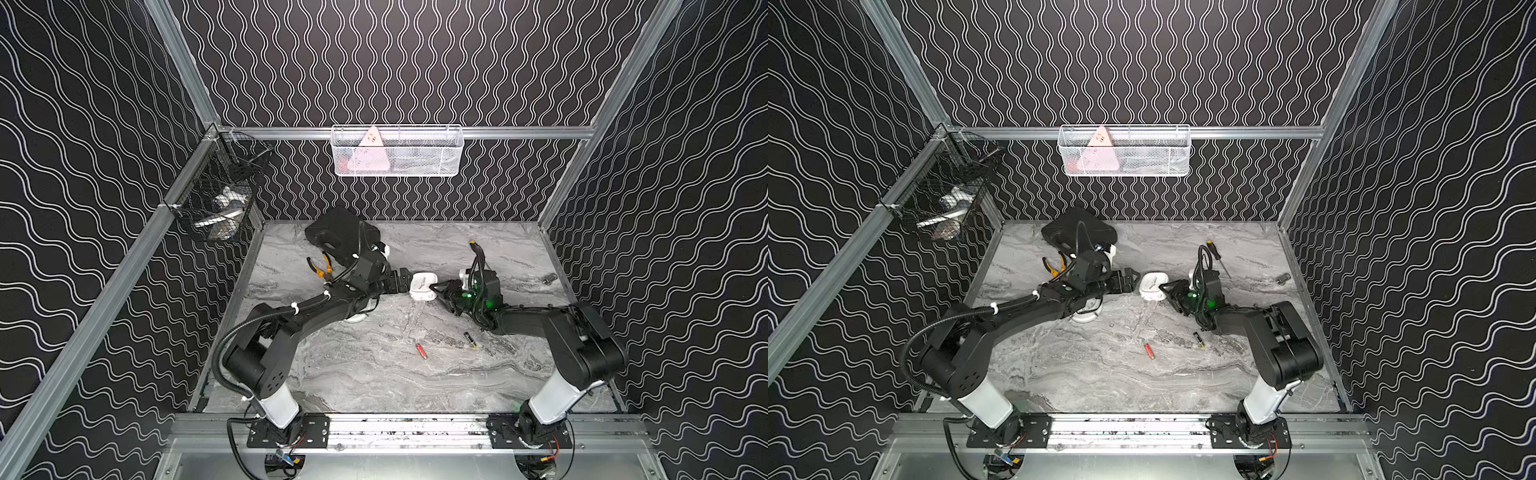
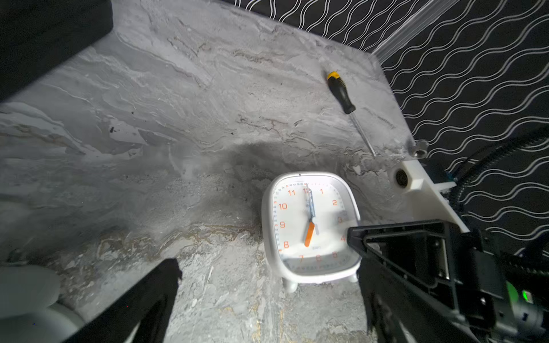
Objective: Insert the battery into the alarm
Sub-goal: Adjust the alarm at the center of the board.
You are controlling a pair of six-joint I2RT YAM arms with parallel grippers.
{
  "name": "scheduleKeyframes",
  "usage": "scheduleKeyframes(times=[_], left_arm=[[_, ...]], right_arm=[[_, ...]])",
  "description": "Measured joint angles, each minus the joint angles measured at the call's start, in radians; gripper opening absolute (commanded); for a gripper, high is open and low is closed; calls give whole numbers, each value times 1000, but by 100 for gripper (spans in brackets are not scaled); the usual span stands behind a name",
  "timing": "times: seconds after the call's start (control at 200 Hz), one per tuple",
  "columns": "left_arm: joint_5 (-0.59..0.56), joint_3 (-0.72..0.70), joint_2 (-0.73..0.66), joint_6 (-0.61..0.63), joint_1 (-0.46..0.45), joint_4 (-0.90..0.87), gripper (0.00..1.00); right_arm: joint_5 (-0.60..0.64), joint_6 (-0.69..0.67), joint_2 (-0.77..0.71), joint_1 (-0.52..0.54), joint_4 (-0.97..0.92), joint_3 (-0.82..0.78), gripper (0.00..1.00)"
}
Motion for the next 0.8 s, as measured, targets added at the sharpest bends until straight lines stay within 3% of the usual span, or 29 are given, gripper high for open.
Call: scheduleKeyframes(times=[0.195,0.395,0.57,0.796], left_arm=[[16,-70,-107,1,5,-3,99],[112,-126,-144,8,8,25,99],[127,-204,-212,79,-29,74,99],[28,-319,-293,266,-105,164,99]], right_arm=[[150,-290,-169,1,-384,114,30],[323,-537,-196,4,-767,280,30],[491,-663,-163,38,-1011,404,30],[734,-749,-55,111,-1210,534,30]])
